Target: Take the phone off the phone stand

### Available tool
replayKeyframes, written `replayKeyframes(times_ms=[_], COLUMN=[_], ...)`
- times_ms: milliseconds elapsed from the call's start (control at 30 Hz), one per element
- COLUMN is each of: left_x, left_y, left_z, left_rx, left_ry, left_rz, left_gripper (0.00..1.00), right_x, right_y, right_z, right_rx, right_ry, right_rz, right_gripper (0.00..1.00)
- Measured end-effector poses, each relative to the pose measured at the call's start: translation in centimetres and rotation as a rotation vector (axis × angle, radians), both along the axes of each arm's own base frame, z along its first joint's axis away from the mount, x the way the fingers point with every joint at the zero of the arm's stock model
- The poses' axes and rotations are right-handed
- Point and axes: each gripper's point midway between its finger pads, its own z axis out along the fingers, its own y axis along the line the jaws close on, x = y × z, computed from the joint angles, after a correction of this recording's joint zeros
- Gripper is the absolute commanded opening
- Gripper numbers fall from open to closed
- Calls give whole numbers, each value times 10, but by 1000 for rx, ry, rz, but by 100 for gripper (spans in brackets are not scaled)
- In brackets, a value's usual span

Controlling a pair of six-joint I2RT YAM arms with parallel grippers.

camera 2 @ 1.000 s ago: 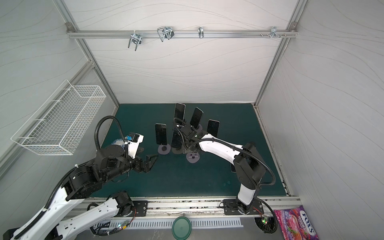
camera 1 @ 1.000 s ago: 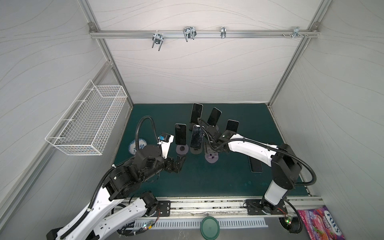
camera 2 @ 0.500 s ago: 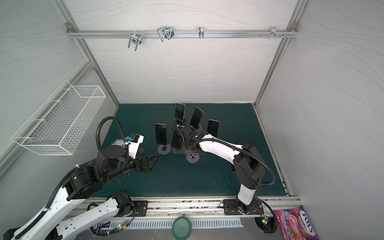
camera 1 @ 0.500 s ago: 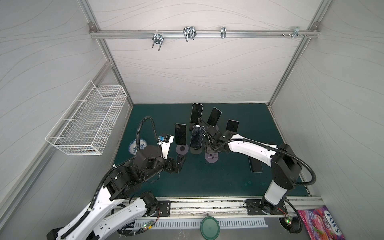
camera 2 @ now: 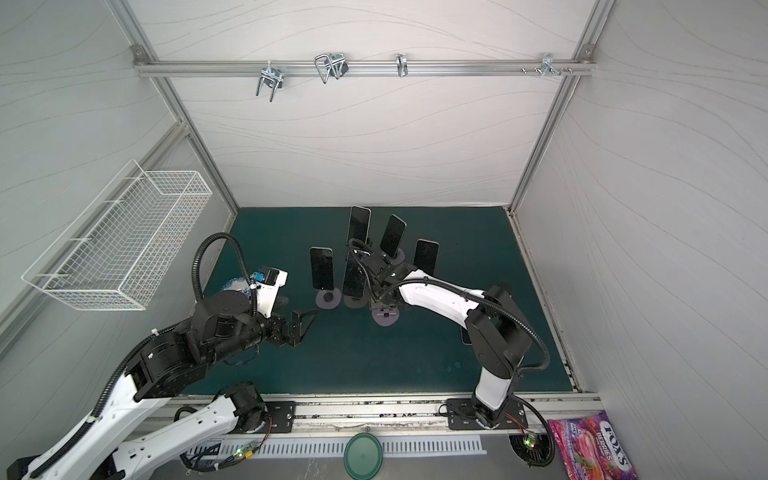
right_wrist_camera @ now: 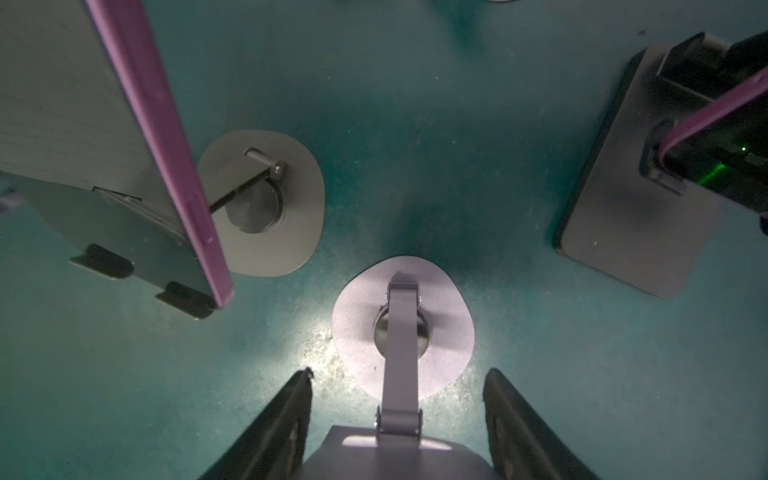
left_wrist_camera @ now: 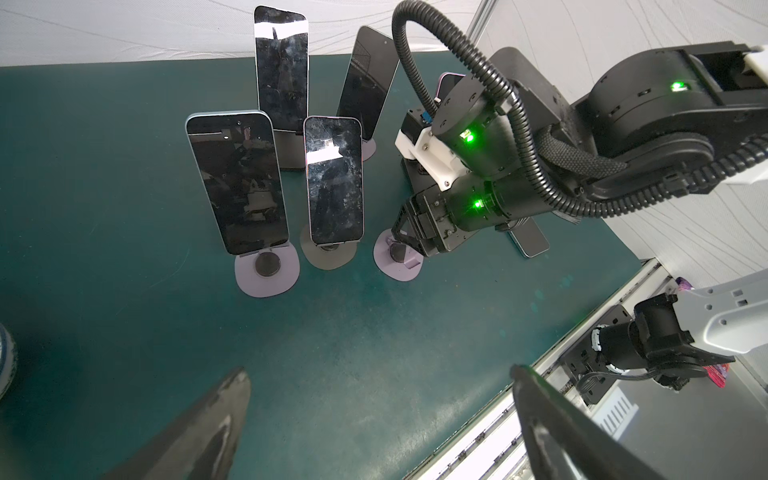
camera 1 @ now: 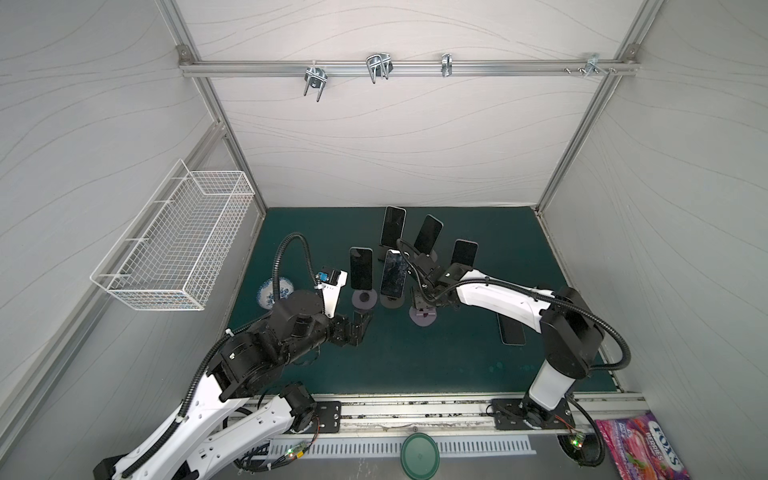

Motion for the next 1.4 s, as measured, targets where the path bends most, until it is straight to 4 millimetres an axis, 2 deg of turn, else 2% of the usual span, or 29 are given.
replayKeyframes(times_ms=[967, 1400], left_x=[-1, 8], left_y=[-4, -10], left_z=[-4, -16], left_rx=[-4, 42], left_ry=[17, 52], left_rz=[-12, -5], left_gripper=[99, 99], right_x=[-5, -9], right_y=[-4, -1], right_z=[3, 3], right_rx=[4, -1], right_ry=[-12, -3], right_rz=[33, 108], right_gripper=[58, 57])
